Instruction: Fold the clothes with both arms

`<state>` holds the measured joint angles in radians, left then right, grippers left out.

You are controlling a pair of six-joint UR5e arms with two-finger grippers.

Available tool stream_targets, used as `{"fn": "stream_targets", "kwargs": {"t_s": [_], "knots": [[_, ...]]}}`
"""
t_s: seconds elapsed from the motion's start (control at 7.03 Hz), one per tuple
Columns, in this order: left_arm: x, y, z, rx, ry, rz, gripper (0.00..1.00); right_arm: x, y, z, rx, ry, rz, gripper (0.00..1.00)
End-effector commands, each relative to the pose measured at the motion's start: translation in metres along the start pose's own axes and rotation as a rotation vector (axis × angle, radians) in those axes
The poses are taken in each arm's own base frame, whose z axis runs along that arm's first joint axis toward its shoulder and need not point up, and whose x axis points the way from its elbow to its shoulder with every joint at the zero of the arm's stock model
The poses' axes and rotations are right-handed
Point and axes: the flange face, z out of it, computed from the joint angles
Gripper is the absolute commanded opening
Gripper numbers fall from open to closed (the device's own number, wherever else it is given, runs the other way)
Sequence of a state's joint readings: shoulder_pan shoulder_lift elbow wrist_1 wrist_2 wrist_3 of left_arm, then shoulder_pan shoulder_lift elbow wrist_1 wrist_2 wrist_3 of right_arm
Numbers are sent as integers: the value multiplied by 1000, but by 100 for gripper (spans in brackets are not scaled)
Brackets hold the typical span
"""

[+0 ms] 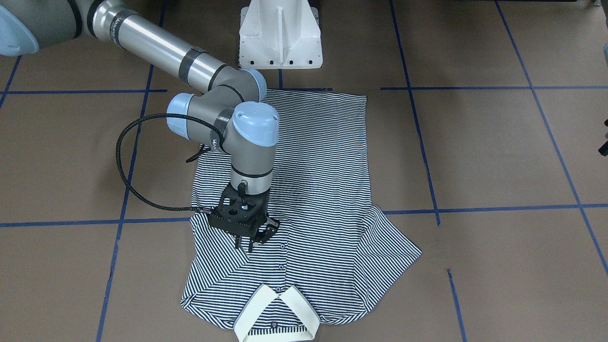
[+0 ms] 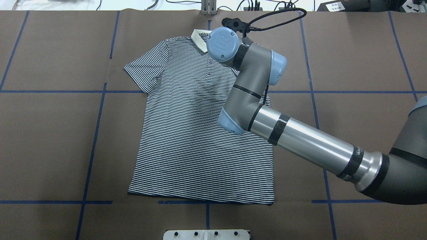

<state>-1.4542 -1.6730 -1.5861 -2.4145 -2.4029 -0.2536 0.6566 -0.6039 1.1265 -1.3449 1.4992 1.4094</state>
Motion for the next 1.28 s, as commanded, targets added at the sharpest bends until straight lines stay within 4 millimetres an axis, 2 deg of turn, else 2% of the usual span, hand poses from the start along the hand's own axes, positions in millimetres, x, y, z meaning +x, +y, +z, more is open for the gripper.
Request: {"fn": "stream_targets", "kwargs": {"t_s": [0.0,0.14,0.28,0.43,0.57,0.71,0.85,1.0,1.14], "knots": [[2,-3,6,-5,1,-13,100,13,-39,-9,-71,-29,-70,100],[20,-15,26,-18,30,-98,100,44,-76,-19,-129,-72,-127,100],[34,-25,41,-8,1,-139,100,116,-122,-32,-164,-118,-181,100],[57,-44,69,-2,-17,-196,97,196,-163,-39,-202,-152,-271,100],[82,-51,102,8,-54,-253,90,267,-196,-39,-239,-174,-345,100],[103,-61,134,-1,-56,-278,83,329,-221,-44,-258,-198,-391,100],[122,-72,174,-1,-77,-305,82,398,-221,-31,-281,-256,-419,100],[167,-76,222,16,-110,-356,78,436,-215,-28,-251,-309,-424,100],[187,-81,261,32,-160,-380,74,450,-207,-22,-251,-307,-426,100]]}}
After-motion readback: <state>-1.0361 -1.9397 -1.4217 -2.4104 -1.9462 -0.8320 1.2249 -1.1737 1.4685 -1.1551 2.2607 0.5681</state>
